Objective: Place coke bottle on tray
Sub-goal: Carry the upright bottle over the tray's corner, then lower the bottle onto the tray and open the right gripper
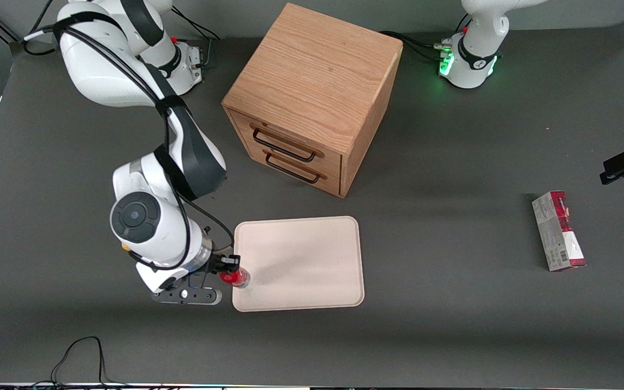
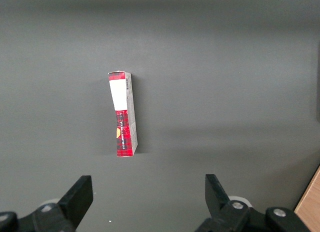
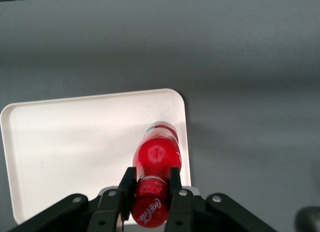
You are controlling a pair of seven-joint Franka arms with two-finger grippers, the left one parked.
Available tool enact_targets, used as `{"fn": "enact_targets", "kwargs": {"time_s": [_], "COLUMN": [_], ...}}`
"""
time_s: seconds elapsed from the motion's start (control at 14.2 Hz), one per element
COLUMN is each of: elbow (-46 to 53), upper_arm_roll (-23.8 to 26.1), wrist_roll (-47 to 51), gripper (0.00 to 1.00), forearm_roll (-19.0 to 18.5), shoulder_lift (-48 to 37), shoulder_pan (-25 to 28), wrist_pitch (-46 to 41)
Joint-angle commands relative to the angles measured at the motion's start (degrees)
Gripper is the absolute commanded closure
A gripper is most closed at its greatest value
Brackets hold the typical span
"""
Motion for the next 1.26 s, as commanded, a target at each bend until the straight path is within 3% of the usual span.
{"fn": "enact_targets", "kwargs": {"time_s": [0.0, 0.77, 0.84, 0.91, 0.98, 1.19], "elbow": [0.9, 0.3, 0.3, 0.2, 0.2, 0.2], "upper_arm_roll": [-0.2, -0.2, -0.2, -0.2, -0.3, -0.2], "wrist_roll": [2.4, 5.0, 4.9, 4.9, 5.0, 4.9], "gripper": [1.0, 1.0, 0.66, 0.05, 0.0, 0.0], "forearm_roll": [-1.2, -1.1, -1.0, -1.3, -1.3, -1.3], "shoulder_lift": [1.7, 5.5, 5.5, 5.5, 5.5, 5.3], "shoulder_pan": [0.3, 0.6, 0.6, 0.7, 0.9, 0.9], "wrist_pitch": [3.1, 5.7, 5.7, 5.7, 5.7, 5.7]}}
